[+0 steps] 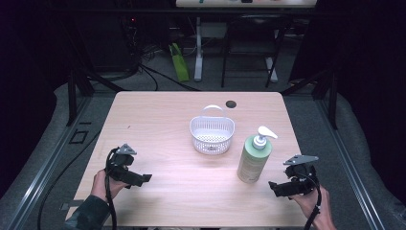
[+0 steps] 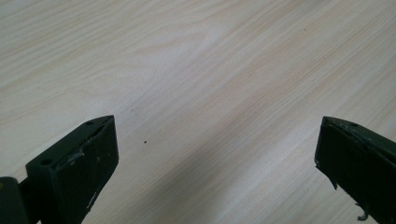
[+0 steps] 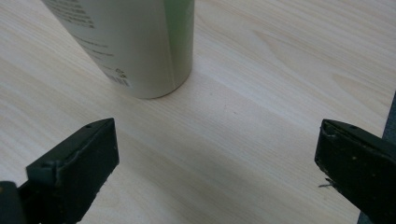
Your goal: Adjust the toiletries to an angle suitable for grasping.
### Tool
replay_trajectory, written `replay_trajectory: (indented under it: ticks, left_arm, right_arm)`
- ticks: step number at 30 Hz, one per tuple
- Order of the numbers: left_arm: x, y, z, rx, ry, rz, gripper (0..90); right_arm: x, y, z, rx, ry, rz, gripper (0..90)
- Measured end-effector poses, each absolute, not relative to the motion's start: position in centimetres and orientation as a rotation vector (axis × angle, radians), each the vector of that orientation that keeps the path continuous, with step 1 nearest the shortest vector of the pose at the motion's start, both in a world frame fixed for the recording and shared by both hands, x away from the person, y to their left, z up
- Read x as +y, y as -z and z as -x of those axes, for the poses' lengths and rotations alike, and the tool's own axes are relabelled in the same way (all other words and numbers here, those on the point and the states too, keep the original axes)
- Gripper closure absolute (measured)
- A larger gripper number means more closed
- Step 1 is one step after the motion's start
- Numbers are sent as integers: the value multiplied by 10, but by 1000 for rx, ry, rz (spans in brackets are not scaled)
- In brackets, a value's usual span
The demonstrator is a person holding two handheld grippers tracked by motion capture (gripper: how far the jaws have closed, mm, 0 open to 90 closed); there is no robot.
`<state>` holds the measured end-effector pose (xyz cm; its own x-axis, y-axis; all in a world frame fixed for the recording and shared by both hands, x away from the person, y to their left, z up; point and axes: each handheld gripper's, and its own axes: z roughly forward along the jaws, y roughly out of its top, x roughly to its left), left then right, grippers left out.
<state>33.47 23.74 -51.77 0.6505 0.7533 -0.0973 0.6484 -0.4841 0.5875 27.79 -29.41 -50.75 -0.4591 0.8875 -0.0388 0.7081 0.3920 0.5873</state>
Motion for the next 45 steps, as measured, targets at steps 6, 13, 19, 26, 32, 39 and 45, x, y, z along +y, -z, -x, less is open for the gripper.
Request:
replay_trajectory:
  ticks: [6,13,19,26,32,39,45]
  left_arm:
    - [237,519,-335,1082,-197,-2265,0]
    - [237,517,-335,1068,-203,-2258,0]
    - [234,518,-335,1059,-206,-2263,0]
    - [234,518,-336,1056,-208,-2265,0]
    - [233,517,-336,1045,-207,-2265,0]
    - [232,517,-336,1041,-201,-2270,0]
    - [233,518,-336,1038,-201,-2278,0]
  right_arm:
    - [-293,506,-278,2323,-738,-1367,0]
    - [-288,500,-277,2323,-772,-1320,0]
    - [-284,491,-279,2313,-841,-1276,0]
    - [-275,486,-283,2311,-920,-1237,0]
    - [-269,482,-288,2309,-975,-1194,0]
    - [-262,475,-292,2262,-1076,-1158,0]
    - [-257,469,-300,2205,-1116,-1140,0]
